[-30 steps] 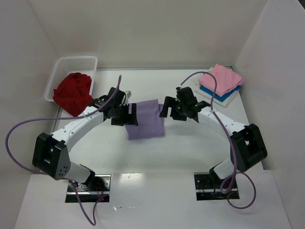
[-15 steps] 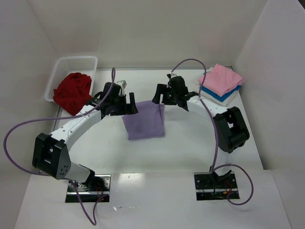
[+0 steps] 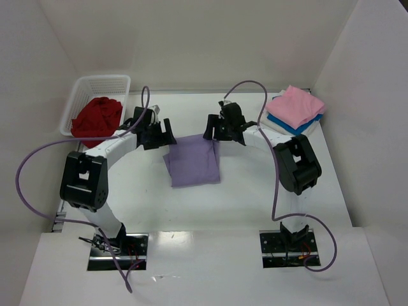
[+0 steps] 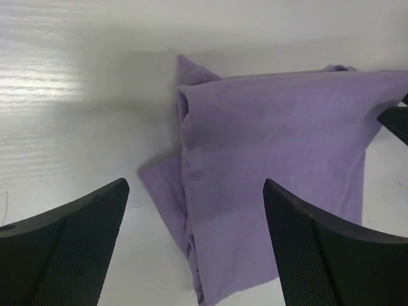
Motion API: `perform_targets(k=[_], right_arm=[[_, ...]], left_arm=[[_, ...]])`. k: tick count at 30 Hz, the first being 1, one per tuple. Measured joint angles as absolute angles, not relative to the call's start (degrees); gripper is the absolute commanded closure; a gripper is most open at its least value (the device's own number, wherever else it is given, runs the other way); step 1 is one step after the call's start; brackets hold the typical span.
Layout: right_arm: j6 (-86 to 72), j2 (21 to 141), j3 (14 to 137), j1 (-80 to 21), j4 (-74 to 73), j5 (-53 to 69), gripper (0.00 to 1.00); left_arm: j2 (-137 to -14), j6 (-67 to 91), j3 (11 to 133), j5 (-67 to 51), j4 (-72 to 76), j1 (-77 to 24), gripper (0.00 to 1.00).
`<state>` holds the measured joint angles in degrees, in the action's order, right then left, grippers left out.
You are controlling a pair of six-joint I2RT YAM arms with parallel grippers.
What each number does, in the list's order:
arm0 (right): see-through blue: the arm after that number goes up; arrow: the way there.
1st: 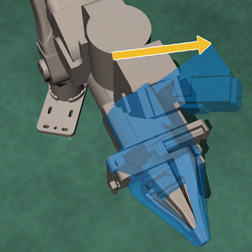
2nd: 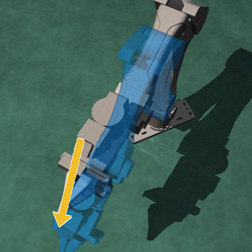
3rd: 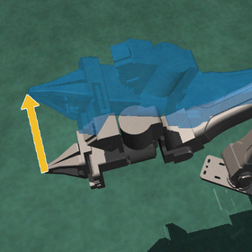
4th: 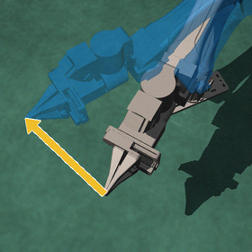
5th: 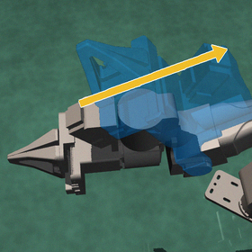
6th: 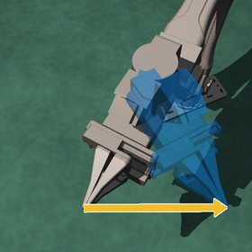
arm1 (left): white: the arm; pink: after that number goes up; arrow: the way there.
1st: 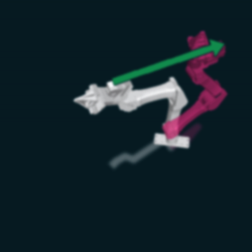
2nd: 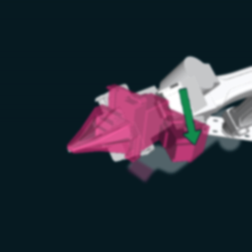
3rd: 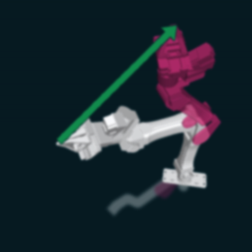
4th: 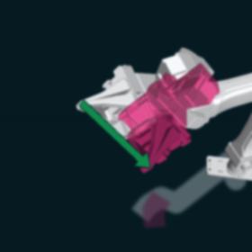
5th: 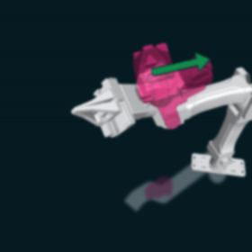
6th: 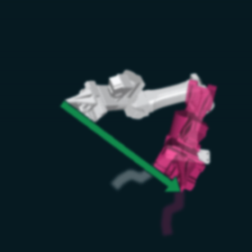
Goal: Fold and stack the t-shirts
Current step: Smooth out wrinkles on the folded tshirt
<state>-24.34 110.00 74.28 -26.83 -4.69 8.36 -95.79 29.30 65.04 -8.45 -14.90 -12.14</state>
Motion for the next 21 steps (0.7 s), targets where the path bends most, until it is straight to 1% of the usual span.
perform_targets(k=[1,3,4,6,7,9,10,13,14,15,18,19,21], right_arm=[[-24.36,110.43,74.74,-26.83,-4.54,8.38,0.33],[-24.40,111.33,75.59,-26.83,-4.21,8.49,0.36],[-24.40,111.72,75.99,-26.83,-4.12,8.58,0.43],[-24.40,112.51,76.84,-26.83,-3.92,8.97,0.48],[-24.45,112.84,77.17,-26.83,-3.75,9.15,0.50],[-24.58,113.58,77.71,-26.83,-3.64,9.50,0.57],[-24.60,113.93,77.89,-26.83,-3.53,9.65,0.60],[-24.75,114.61,78.00,-26.83,-3.46,9.89,0.65],[-24.77,114.72,78.00,-26.83,-3.49,9.91,0.65],[-24.80,114.80,78.00,-26.83,-3.49,9.89,0.70],[-24.82,114.80,78.15,-26.83,-3.49,9.91,0.70],[-24.82,114.80,78.22,-26.83,-3.51,9.91,0.71],[-24.82,114.85,78.48,-26.83,-3.55,9.89,0.75]], left_arm=[[-96.84,28.88,65.36,-9.06,-14.61,-12.08,0.08],[-99.00,28.64,66.11,-10.63,-13.89,-12.05,0.10],[-99.77,28.60,66.26,-11.18,-13.39,-12.05,0.11],[-100.92,28.60,66.35,-12.32,-12.49,-12.05,0.15],[-101.32,28.64,66.35,-12.69,-12.03,-12.05,0.15],[-102.06,28.62,66.67,-13.37,-11.38,-12.08,0.20],[-102.43,28.64,66.87,-13.47,-11.03,-12.08,0.26],[-103.46,28.73,67.57,-13.61,-9.89,-11.99,0.36],[-103.68,28.77,67.68,-13.61,-9.43,-11.94,0.38],[-103.88,28.77,67.75,-13.58,-8.99,-11.90,0.45],[-104.33,28.77,67.94,-13.54,-8.14,-11.60,0.52],[-104.64,28.75,68.14,-13.56,-7.99,-11.46,0.57],[-105.69,28.75,68.97,-13.56,-7.88,-11.27,0.63]])
